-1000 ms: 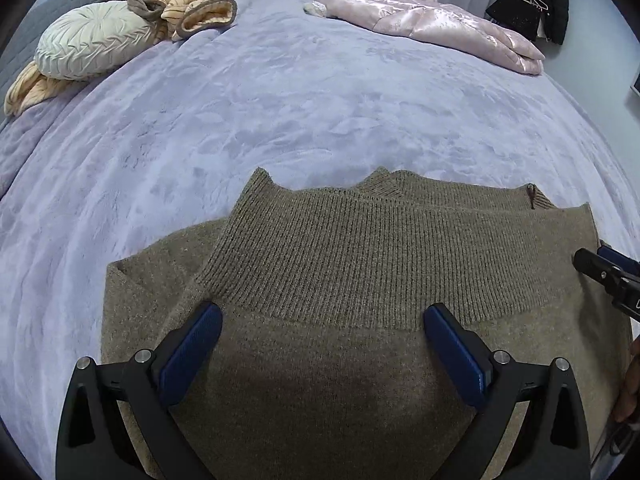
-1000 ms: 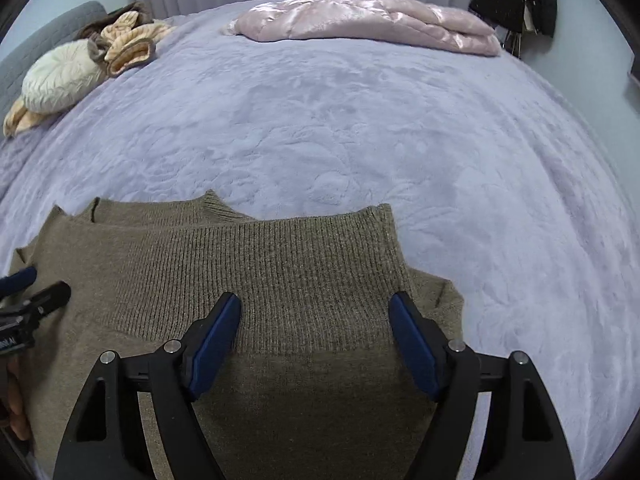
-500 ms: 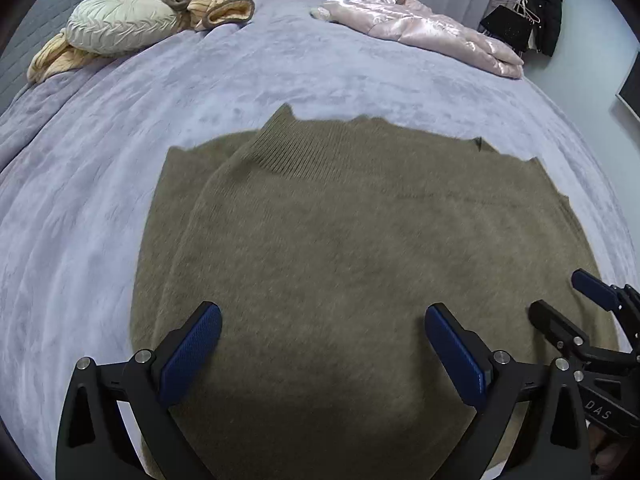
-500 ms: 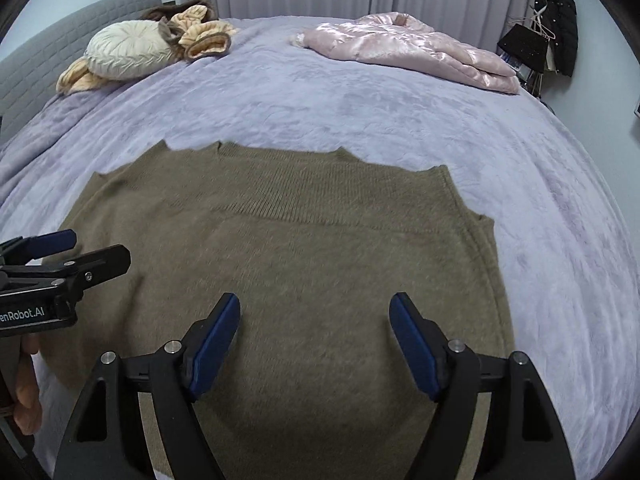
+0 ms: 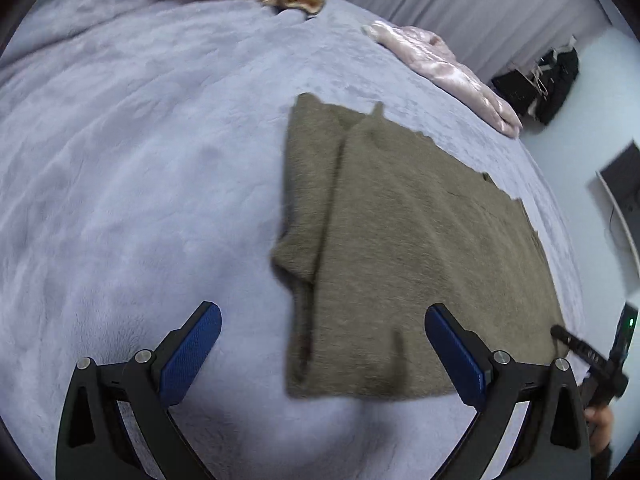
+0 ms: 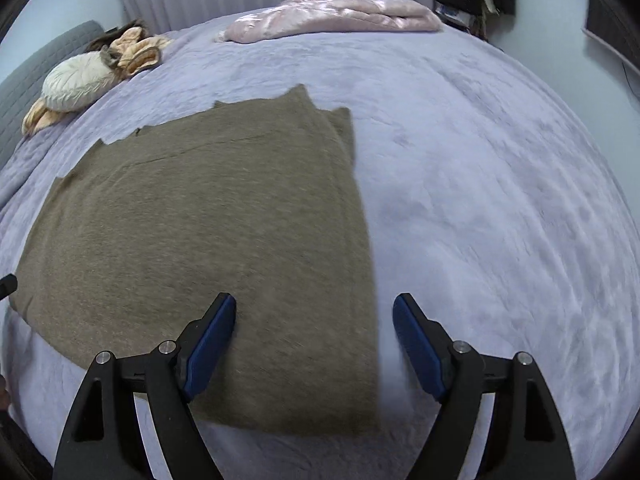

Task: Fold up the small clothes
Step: 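Move both tools to one side of the folded sweater and grasp it, then lift the grasped side with both tools and fold it over the rest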

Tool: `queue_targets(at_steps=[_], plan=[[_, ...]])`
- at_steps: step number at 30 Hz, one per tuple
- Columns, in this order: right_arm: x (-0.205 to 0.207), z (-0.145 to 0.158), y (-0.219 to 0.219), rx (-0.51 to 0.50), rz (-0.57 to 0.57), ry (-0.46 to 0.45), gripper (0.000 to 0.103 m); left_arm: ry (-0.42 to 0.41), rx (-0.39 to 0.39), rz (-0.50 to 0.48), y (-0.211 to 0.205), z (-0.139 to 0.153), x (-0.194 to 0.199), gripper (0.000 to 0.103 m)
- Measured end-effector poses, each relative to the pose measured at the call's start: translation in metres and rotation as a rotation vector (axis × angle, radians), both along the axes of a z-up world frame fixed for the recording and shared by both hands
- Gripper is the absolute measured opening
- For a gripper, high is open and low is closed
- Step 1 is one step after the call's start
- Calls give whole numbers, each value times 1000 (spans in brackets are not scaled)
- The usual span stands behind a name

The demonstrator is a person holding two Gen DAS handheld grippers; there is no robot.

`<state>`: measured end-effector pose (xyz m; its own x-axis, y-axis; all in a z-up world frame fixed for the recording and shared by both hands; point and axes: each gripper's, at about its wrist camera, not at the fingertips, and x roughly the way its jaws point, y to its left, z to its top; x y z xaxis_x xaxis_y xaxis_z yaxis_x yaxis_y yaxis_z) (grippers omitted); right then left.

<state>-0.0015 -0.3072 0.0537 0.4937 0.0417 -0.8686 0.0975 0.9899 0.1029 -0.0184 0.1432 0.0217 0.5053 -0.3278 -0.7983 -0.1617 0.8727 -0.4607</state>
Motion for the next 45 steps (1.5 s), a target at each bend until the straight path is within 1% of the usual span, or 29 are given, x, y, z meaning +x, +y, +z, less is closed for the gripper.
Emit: queue_targets(at_steps=[1,2,3,5,8,9,11,13,14,15,16,17,18,19,21,25,27,29,32,34,36,40,41,42,43,44,45], plan=[[-6,6,-6,8,-49,1,83,21,-62,8,8,-7,4,102],[-13,15,-7,12,-76,-24,83,26,-91,5,9,-10,7,102],[-18,22,-4,22,-77,-52,83,17,-104,-3,9,-10,11,102],[-23,35,9,43,-39,-84,83,10,-142,-55,-1,-11,20,102],[-16,44,38,37,43,-85,83,27,-145,-97,-20,-14,37,102],[-13,45,47,27,60,-83,83,28,-158,-116,-27,-17,41,102],[-5,46,66,12,100,-75,83,13,-176,-123,-33,-19,41,101],[2,50,86,4,143,-72,83,-13,-184,-107,-34,-19,38,78],[9,54,98,4,173,-71,83,-10,-183,-80,-31,-20,36,61],[15,57,109,12,201,-68,83,-15,-192,-54,-27,-23,34,56],[21,60,120,21,226,-60,83,-29,-215,-39,-23,-25,32,54],[33,63,134,30,257,-45,83,-44,-233,-26,-18,-28,29,47],[45,64,148,44,282,-28,83,-54,-249,-14,-15,-31,27,45],[56,65,161,60,303,-7,83,-63,-267,-10,-14,-34,26,45],[85,64,194,81,346,47,83,-78,-278,-11,-13,-36,26,45],[131,55,265,52,411,130,83,-115,-232,-24,-19,-37,24,45],[154,44,298,71,428,192,83,-118,-228,-28,-18,-37,25,45],[173,32,329,66,426,241,83,-118,-234,-25,-18,-39,26,45],[191,14,367,11,424,290,83,-133,-209,-25,-20,-38,24,45],[195,5,386,-3,435,330,83,-143,-180,-27,-23,-37,22,45],[196,-1,404,-33,439,355,83,-148,-170,-27,-25,-37,22,45],[196,-21,433,-209,459,416,83,-153,-169,-33,-26,-38,24,45],[194,-27,438,-250,477,417,83,-154,-167,-34,-27,-37,24,40],[193,-29,440,-273,493,403,68,-152,-167,-36,-28,-37,24,35],[191,-29,440,-303,504,386,57,-146,-169,-37,-28,-36,22,31],[190,-26,437,-307,505,373,38,-143,-181,-41,-27,-34,17,24],[189,-22,432,-294,504,358,23,-138,-185,-40,-27,-31,17,23]])
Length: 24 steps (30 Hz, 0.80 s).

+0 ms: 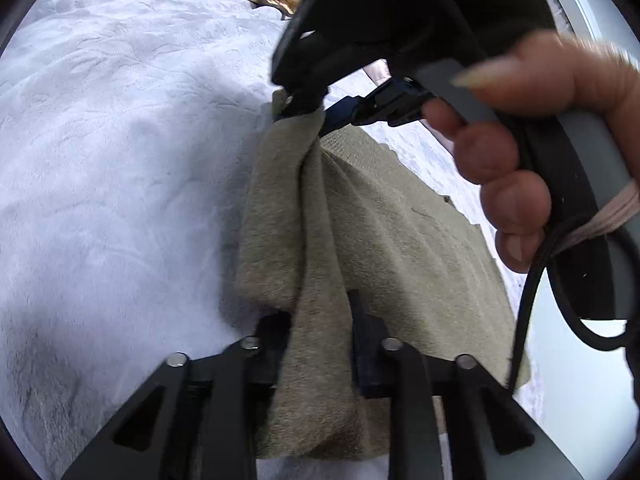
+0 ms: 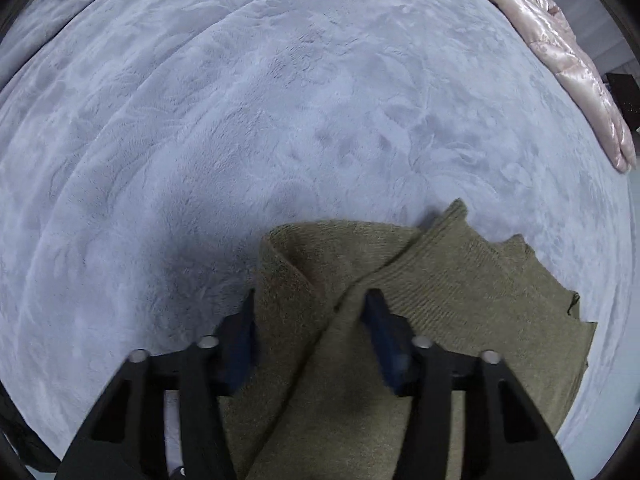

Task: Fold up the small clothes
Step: 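Lift the grasped side with both tools and fold it over the rest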

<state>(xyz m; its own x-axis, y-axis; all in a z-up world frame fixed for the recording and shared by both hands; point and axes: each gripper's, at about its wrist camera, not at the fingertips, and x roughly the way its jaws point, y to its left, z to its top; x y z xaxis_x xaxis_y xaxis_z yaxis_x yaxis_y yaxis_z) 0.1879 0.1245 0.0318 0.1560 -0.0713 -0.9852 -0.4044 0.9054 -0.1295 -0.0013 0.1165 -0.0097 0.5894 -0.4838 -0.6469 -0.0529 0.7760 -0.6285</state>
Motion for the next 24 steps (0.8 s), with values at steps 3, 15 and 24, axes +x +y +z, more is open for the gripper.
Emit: queue_targets(at_steps=[3,15,24], plan=[[-2,18,-20,90,6,-8,19,-6,49,7,-6,14,-2,21],[-12,76,-67,292,120,-82,18,-84,281,-80,-66,79,-18,19],[-12,105,-136,386,137,-138,17,-55,459,-134,-140,99,-4,19]])
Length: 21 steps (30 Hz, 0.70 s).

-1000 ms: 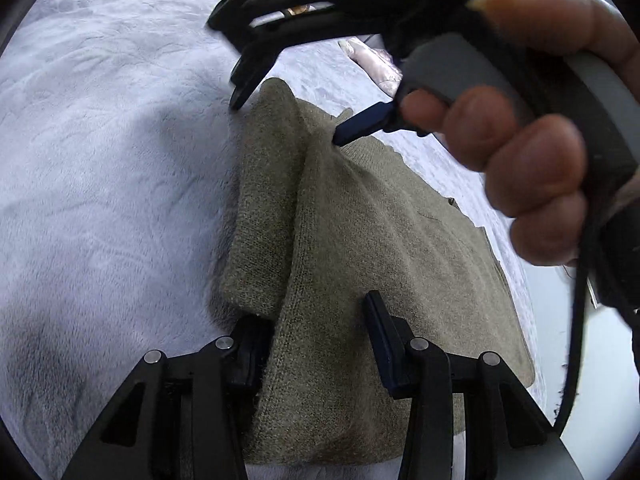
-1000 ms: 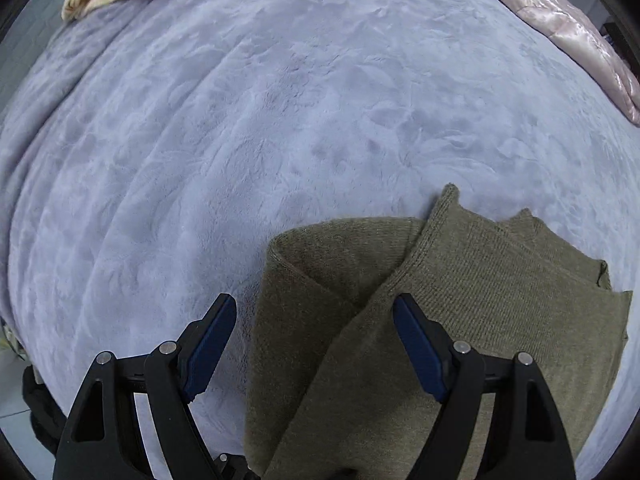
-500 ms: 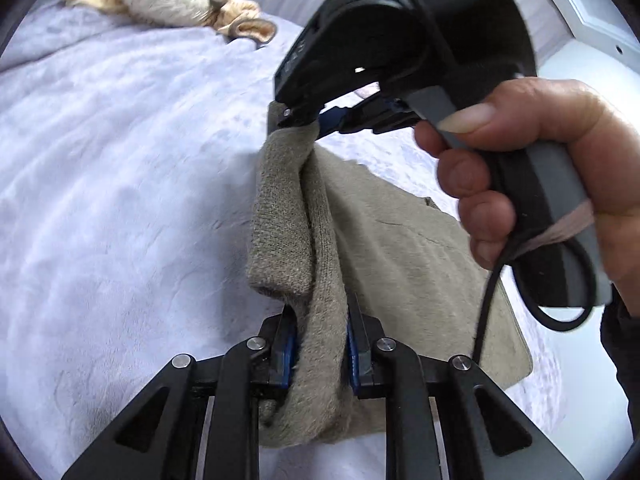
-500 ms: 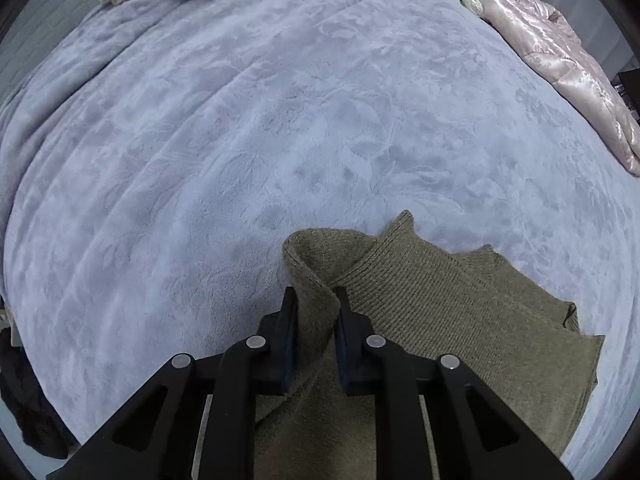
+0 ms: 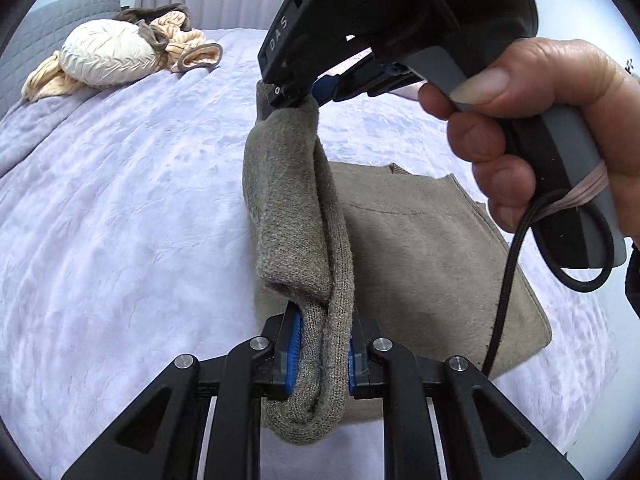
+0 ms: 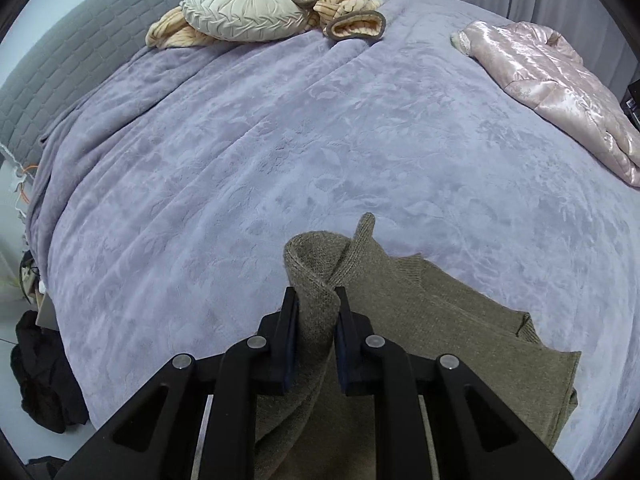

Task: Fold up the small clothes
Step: 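Lift the grasped side with both tools and fold it over the rest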

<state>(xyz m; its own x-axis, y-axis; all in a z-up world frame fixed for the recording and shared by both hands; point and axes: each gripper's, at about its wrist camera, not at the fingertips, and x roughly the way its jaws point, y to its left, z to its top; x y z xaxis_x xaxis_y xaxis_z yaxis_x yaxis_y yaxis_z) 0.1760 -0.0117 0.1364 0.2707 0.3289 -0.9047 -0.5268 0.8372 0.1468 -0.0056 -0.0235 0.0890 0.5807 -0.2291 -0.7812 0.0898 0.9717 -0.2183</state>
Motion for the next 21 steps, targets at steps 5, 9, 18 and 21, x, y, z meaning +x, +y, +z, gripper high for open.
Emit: queue_targets(at_steps=[5,9,18,21], plan=[[2,10,-38,13,25,-20,17,-5,63,-70,-44,11,12,19],[5,16,-71,25,47,-35,17,7,98,-117,-80,18,20,19],[12,-1,-147,60,25,-41,8,58,194,-188,-142,-6,37,19],[16,-21,-168,98,-12,-7,8,77,207,-189,-149,-14,43,19]])
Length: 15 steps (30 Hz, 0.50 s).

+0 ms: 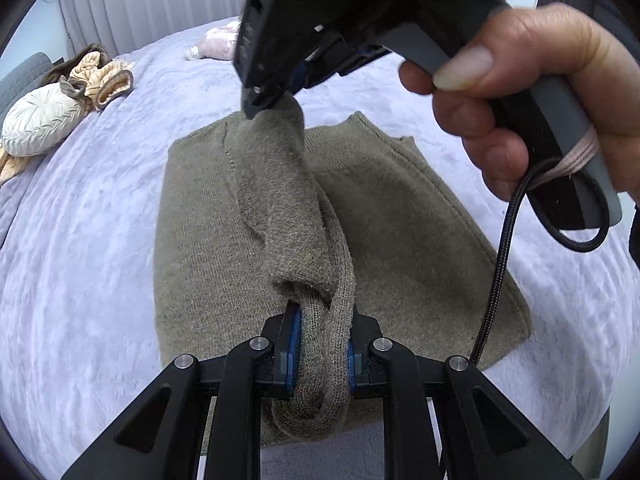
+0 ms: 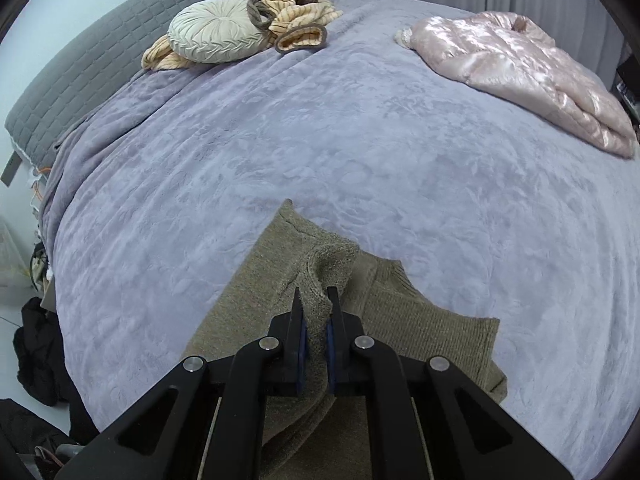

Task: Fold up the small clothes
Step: 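Lift the grasped side with both tools and fold it over the rest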

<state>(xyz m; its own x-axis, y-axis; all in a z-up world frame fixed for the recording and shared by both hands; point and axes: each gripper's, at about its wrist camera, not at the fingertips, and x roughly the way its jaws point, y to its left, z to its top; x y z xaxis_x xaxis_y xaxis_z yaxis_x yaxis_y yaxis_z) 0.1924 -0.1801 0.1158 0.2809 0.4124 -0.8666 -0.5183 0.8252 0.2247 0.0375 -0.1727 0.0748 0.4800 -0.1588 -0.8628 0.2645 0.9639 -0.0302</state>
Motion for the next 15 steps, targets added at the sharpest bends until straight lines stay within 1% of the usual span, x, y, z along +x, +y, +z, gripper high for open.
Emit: queue_targets(at_steps=[4,6,7,8,9,10,11,12,13,14,15], plan=[[4,-19,-19,33,-41,24,8,9,-2,-7,-6,0,9,19],[6,-23,-27,77,-61,42,8,23,-17,-6,-4,0,17,19],[8,-25,-32,119,-80,70,10,35,-30,0,1,-5,18,19],[12,-31,-41,171,-116,119,16,52,-41,10,6,-8,22,19],[13,-36,-47,205,-141,156,35,68,-58,20,12,-11,24,19],[13,-43,-52,231,-161,192,51,76,-76,25,16,-12,25,19],[11,-49,-59,263,-179,207,79,76,-85,29,19,-13,26,19],[8,-53,-64,300,-190,206,84,71,-83,31,20,-12,26,19],[5,-58,-68,350,-189,224,84,66,-75,30,22,-13,27,19],[3,-64,-72,416,-185,260,84,62,-68,29,21,-12,26,19],[2,-67,-72,457,-185,277,81,57,-62,29,20,-10,25,19]])
